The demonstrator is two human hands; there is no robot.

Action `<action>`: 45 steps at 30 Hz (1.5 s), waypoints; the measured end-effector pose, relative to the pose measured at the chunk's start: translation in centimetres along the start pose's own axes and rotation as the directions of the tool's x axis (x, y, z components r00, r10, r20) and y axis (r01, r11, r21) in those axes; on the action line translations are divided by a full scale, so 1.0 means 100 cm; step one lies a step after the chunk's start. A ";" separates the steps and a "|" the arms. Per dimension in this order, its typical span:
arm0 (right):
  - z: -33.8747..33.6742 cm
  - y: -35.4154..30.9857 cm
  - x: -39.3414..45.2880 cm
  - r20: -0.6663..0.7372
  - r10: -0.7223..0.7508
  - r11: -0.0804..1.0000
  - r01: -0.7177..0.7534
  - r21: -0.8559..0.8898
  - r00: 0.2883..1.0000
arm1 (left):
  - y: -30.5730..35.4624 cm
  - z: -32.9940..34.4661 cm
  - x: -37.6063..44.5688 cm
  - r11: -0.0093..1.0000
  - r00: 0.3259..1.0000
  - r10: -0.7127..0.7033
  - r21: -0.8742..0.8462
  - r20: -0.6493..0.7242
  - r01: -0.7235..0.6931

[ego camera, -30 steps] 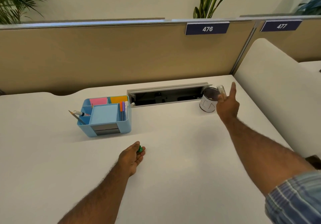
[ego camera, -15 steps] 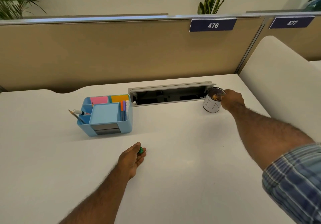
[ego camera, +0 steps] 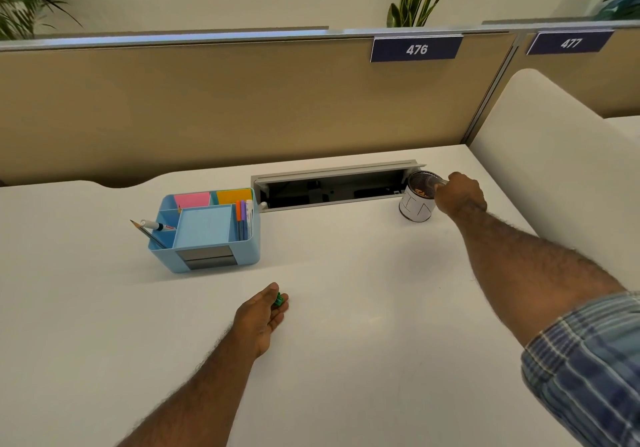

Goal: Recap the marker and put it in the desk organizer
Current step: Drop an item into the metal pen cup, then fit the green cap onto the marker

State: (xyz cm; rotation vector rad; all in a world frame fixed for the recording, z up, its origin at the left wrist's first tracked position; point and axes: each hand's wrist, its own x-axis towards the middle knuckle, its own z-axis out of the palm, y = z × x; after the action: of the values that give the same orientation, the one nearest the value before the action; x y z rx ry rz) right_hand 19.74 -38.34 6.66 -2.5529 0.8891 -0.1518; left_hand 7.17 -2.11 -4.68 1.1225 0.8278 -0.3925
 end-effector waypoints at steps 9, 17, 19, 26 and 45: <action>0.026 -0.012 -0.046 0.103 0.099 0.639 -0.143 0.756 0.990 | -0.005 0.002 -0.006 0.999 0.999 0.041 0.004 0.023 -0.041; 0.052 -0.007 -0.144 0.356 -0.101 0.463 -0.273 0.843 0.929 | -0.019 -0.004 -0.020 0.996 0.996 0.079 -0.031 0.044 -0.078; 0.062 -0.001 -0.169 0.416 -0.124 0.486 -0.310 0.817 0.901 | -0.023 -0.007 -0.025 0.994 0.994 0.101 -0.044 0.052 -0.099; 0.096 0.013 -0.249 0.584 -0.147 0.588 -0.405 0.701 0.798 | -0.036 -0.010 -0.037 0.986 0.987 0.149 -0.077 0.054 -0.145; 0.123 0.026 -0.312 0.616 -0.284 0.787 -0.189 0.587 0.735 | -0.058 -0.022 -0.054 0.982 0.983 0.165 -0.111 0.077 -0.156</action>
State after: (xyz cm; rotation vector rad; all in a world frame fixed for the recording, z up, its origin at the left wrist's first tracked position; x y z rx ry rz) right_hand -3.42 -16.58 -4.35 -1.7653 0.3679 0.4088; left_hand -1.01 -3.19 -4.69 1.0592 0.6696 -0.2583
